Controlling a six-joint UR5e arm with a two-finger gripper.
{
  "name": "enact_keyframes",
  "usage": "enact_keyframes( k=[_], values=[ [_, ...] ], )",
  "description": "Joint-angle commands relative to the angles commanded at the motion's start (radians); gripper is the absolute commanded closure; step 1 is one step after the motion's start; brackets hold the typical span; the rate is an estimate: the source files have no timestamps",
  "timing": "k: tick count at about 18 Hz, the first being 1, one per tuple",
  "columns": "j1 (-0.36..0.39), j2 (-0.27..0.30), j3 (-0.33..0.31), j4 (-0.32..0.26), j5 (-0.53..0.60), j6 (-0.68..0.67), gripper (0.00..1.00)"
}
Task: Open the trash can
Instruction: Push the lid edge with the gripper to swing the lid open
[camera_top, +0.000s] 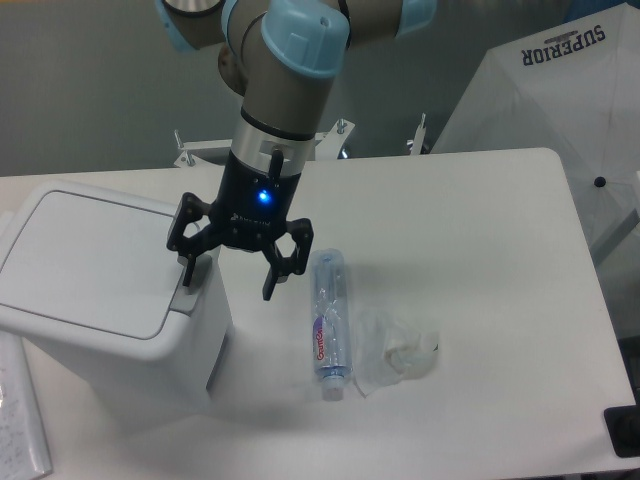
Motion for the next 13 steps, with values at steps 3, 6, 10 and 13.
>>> enact_keyframes(
  k=[3,6,10,13],
  values=[
    [0.005,0.000,0.002,0.002,0.002,0.003,0.00],
    [0.005,-0.011,0.003,0.002,0.005,0.003,0.00],
    [0.005,-0.017,0.003,0.002,0.012,0.003,0.00],
    [0.005,-0.021,0.009,0.003,0.011,0.002,0.00]
  ],
)
